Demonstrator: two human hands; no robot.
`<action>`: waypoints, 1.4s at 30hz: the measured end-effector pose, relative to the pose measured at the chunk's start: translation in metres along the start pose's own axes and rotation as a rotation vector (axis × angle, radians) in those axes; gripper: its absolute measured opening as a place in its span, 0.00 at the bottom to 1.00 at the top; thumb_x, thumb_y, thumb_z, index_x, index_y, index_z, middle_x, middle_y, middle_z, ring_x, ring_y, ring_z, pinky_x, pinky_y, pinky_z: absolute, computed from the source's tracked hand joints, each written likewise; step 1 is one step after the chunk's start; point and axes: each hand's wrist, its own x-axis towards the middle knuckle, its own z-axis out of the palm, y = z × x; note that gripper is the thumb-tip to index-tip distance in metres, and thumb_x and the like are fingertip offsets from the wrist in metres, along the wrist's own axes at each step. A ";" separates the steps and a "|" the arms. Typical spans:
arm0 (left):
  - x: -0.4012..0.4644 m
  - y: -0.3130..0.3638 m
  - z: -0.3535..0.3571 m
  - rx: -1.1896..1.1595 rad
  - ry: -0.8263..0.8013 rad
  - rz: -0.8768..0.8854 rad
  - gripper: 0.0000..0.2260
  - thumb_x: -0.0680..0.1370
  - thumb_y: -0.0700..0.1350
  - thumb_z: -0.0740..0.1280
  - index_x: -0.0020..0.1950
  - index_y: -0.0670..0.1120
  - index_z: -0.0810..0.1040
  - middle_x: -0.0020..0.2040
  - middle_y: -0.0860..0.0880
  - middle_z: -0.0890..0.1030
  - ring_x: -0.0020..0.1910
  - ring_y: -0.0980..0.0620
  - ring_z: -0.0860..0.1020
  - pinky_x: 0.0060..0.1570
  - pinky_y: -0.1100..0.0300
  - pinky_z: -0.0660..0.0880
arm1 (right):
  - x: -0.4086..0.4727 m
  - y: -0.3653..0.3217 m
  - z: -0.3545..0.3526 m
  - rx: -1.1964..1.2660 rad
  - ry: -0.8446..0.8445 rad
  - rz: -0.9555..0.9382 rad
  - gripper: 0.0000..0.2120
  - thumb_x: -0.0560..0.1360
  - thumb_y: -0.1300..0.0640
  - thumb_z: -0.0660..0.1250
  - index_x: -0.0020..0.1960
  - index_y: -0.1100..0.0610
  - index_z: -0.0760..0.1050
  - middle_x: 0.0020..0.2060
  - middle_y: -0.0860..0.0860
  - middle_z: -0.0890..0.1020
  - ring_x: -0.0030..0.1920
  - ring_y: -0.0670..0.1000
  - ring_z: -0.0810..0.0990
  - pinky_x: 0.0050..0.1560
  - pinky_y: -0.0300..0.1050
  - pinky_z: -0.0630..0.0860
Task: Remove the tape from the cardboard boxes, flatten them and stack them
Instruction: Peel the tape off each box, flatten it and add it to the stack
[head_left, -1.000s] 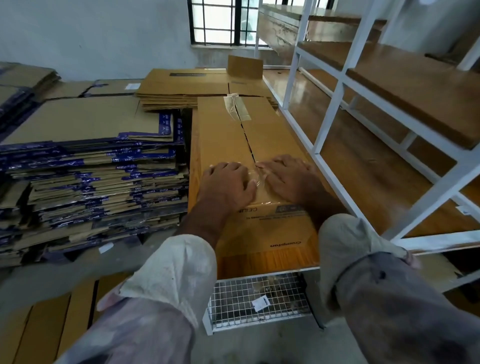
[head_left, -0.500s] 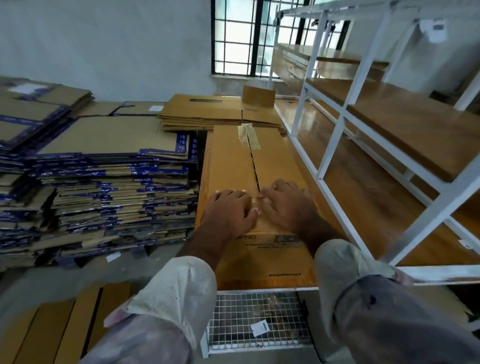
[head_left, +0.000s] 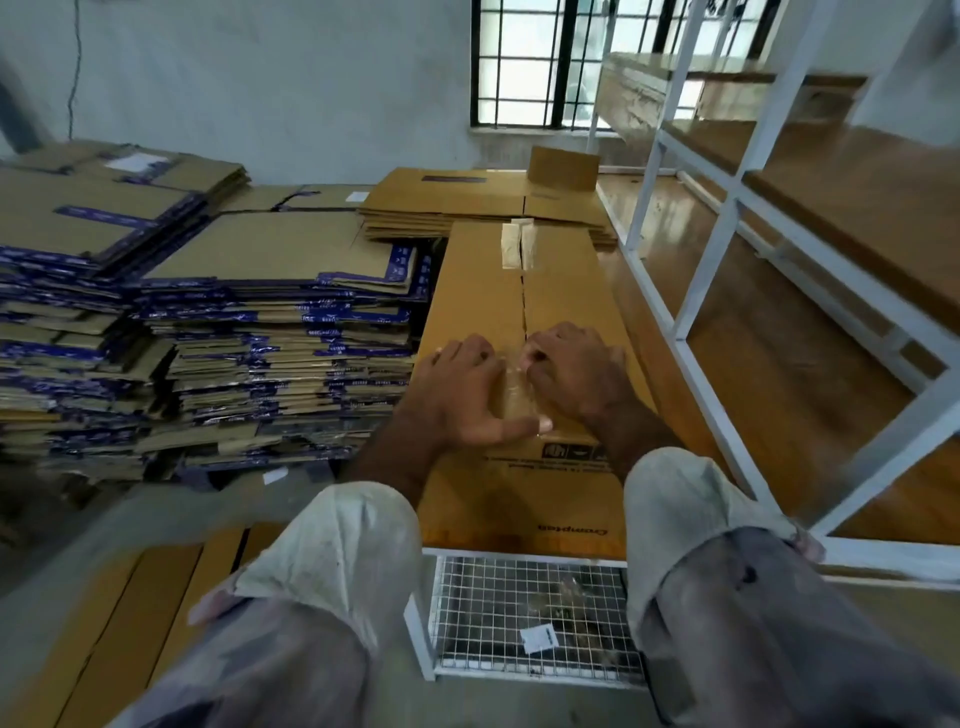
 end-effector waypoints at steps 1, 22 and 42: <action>-0.001 0.000 -0.001 -0.005 0.015 0.014 0.50 0.64 0.83 0.52 0.71 0.48 0.73 0.66 0.48 0.70 0.62 0.49 0.68 0.66 0.45 0.69 | -0.001 0.000 -0.001 0.004 0.016 -0.004 0.14 0.81 0.47 0.61 0.65 0.46 0.75 0.67 0.50 0.74 0.67 0.55 0.70 0.61 0.56 0.62; -0.033 0.030 0.009 -0.136 -0.024 -0.218 0.42 0.78 0.69 0.63 0.83 0.49 0.51 0.83 0.46 0.59 0.82 0.48 0.54 0.80 0.44 0.48 | -0.060 -0.017 -0.009 0.000 0.361 -0.125 0.12 0.81 0.51 0.57 0.56 0.53 0.77 0.53 0.52 0.79 0.52 0.55 0.77 0.51 0.49 0.66; -0.037 0.022 -0.007 -0.262 -0.144 -0.105 0.22 0.81 0.62 0.61 0.76 0.66 0.67 0.84 0.46 0.53 0.82 0.46 0.50 0.78 0.42 0.42 | -0.205 -0.059 0.008 0.084 0.605 -0.117 0.13 0.82 0.50 0.60 0.51 0.53 0.82 0.54 0.53 0.80 0.55 0.53 0.76 0.53 0.52 0.68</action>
